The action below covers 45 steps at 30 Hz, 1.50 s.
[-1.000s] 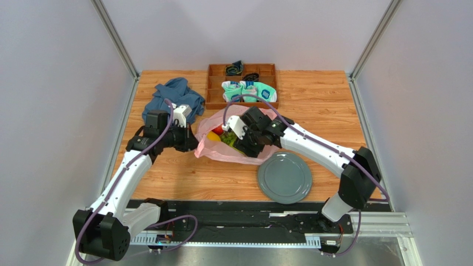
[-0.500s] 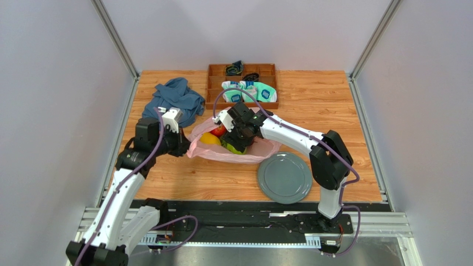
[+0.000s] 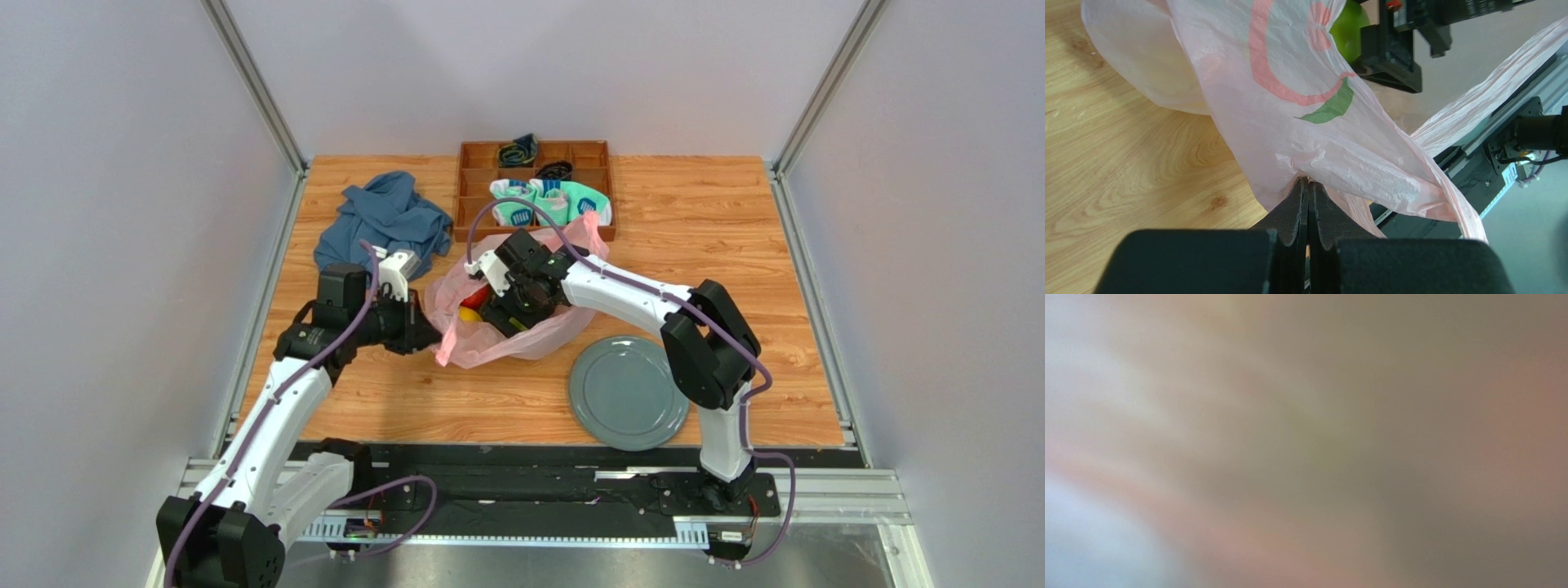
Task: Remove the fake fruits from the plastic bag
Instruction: Take out the fake fruit from the plastic bag, then place the fake fruit on the plate.
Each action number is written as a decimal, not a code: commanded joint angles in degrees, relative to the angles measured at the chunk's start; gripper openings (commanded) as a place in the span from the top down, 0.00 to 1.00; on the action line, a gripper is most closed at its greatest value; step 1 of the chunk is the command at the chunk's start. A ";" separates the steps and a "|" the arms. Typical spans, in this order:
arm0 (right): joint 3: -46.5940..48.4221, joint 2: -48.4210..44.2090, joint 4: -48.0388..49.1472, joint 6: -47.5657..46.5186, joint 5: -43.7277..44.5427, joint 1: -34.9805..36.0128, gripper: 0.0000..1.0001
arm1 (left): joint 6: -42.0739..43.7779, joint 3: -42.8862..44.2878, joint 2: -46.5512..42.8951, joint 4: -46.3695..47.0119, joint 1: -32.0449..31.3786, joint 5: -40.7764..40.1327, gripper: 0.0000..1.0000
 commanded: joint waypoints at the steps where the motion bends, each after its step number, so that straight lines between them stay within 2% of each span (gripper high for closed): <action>1: 0.58 1.94 2.62 1.35 -1.47 0.52 0.22 | -0.53 0.59 -1.36 2.74 0.04 2.64 1.00; 4: 2.60 2.82 2.36 -0.49 -3.23 0.52 0.46 | -0.53 0.58 -1.19 3.26 0.04 2.29 1.00; 5: 3.30 2.91 1.93 -1.19 -3.15 0.61 0.58 | -0.61 0.67 -1.10 3.26 0.04 2.12 1.00; 8: 6.29 1.34 0.44 -2.69 -0.96 0.35 0.71 | -0.79 0.76 -0.75 3.79 0.04 1.59 1.00; 11: 8.31 -3.23 -2.37 -4.88 -0.77 -0.35 0.76 | -0.70 1.02 0.04 4.14 0.04 1.41 1.00; 19: 8.06 -20.54 -8.09 -5.50 -7.63 -1.58 0.75 | -1.49 1.99 2.67 5.81 0.04 0.89 1.00; 24: 5.77 -29.68 -11.08 -8.48 -15.35 -6.15 0.73 | -2.19 5.15 6.45 8.18 0.04 -0.08 1.00; 28: 4.46 -36.45 -22.03 -17.08 -16.86 -6.51 0.71 | -3.08 7.87 11.63 8.80 0.04 0.62 1.00; 31: -2.29 -42.25 -30.12 -27.80 -15.02 -6.60 0.71 | -3.08 9.72 13.83 8.71 0.04 1.06 1.00; 33: -11.48 -47.41 -31.65 -34.32 -12.14 -6.60 0.71 | -2.99 10.51 14.46 8.89 0.04 0.54 1.00; 36: -22.66 -51.56 -29.29 -37.67 -8.79 -6.77 0.71 | -2.73 10.87 14.81 9.06 0.04 0.01 1.00; 39: -27.70 -51.23 -22.97 -34.79 -6.41 -7.56 0.70 | -2.20 10.34 14.37 8.19 0.04 -0.61 1.00; 45: -32.28 -41.14 -12.95 -28.72 -5.09 -10.02 0.69 | -1.76 8.24 13.06 7.22 0.04 -0.26 1.00</action>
